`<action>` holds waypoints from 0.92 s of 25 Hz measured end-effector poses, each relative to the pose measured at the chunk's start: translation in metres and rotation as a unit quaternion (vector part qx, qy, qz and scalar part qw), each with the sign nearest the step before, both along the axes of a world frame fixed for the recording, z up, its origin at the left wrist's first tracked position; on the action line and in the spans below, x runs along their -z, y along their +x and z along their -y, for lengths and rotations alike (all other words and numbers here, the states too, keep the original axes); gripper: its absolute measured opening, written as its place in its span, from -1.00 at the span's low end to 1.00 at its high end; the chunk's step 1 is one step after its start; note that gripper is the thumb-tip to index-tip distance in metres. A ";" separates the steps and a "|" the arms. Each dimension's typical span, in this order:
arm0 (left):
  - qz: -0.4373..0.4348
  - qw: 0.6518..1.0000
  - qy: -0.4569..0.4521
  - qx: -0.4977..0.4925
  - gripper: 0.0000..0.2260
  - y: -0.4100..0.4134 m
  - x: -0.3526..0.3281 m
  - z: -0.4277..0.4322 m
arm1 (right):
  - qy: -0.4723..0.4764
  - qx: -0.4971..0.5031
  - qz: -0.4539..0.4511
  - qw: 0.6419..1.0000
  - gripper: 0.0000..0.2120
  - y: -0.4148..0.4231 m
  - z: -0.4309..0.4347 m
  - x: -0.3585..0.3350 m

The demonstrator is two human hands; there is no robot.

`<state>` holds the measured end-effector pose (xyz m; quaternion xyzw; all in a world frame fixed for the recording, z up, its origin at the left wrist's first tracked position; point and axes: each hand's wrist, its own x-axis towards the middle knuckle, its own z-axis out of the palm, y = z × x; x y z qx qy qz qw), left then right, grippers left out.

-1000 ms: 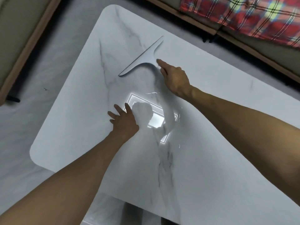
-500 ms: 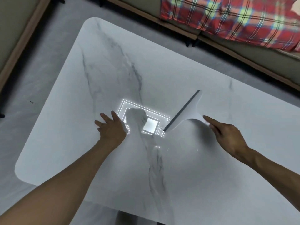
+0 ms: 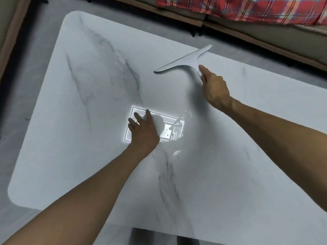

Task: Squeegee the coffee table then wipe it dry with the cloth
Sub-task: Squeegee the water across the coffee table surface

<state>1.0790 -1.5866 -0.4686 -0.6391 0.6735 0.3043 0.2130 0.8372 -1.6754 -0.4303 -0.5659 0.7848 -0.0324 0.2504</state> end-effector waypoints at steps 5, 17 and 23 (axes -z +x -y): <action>-0.022 0.997 0.066 -0.040 -0.19 -0.009 0.003 0.014 | 0.083 0.029 0.000 0.996 -0.58 -0.049 -0.142 -0.027; 0.045 0.995 0.092 0.015 -0.24 -0.019 -0.002 0.023 | 0.008 0.203 0.040 0.978 -0.57 -0.062 -0.003 -0.038; 0.071 0.994 0.075 0.021 -0.23 -0.023 0.002 0.018 | 0.050 0.142 -0.025 0.988 -0.58 -0.074 -0.109 -0.023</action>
